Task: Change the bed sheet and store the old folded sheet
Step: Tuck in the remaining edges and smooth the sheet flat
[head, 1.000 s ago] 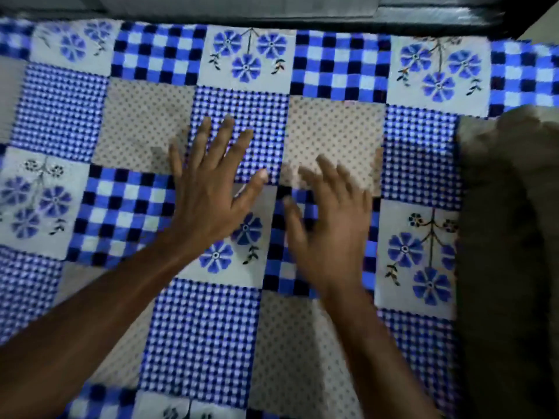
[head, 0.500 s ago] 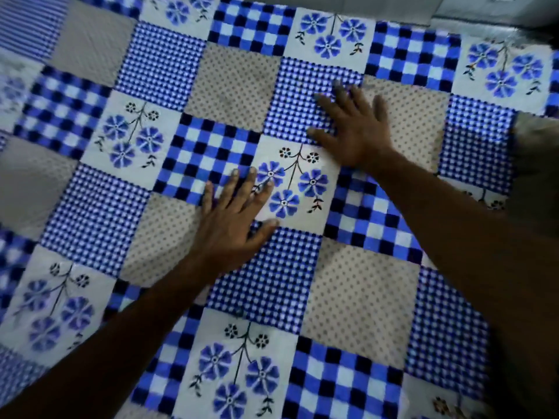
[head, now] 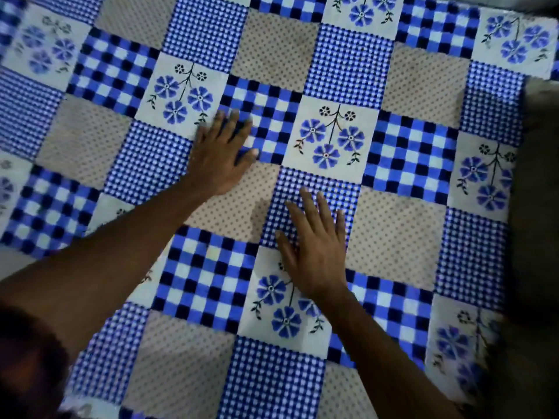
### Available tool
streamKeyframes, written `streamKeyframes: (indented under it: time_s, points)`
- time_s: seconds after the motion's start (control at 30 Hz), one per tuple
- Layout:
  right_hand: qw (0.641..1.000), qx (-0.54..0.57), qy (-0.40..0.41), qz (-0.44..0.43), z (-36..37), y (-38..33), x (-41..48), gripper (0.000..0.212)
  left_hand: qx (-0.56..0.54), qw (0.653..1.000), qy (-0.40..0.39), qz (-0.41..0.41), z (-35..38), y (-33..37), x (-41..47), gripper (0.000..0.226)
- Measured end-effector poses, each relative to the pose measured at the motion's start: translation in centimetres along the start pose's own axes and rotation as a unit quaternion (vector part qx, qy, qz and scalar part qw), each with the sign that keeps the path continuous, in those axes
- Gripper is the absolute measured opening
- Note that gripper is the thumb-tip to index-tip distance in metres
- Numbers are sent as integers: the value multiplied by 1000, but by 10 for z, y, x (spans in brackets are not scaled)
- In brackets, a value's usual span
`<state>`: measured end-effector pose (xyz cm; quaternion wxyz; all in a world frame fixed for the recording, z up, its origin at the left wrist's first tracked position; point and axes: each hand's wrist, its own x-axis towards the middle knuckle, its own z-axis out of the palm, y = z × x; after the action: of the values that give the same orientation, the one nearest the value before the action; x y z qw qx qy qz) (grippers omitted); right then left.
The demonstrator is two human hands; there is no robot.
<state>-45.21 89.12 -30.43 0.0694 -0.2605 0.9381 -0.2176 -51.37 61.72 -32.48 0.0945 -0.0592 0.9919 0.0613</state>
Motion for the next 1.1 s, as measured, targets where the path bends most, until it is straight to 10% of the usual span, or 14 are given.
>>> streamKeyframes:
  time_s: [0.4,0.87,1.1]
  points:
    - [974,-118,-148,-126,45,-48,30,71,-1,999,26,-46,43,-67,-249,65]
    - [899,-103,-263,-335,74,-126,-258,65,-92,937,70,-329,87,-24,-487,70]
    - [959,-109,-175,-192,58,-134,-156,64,-150,940,137,-274,64,-5,-440,70]
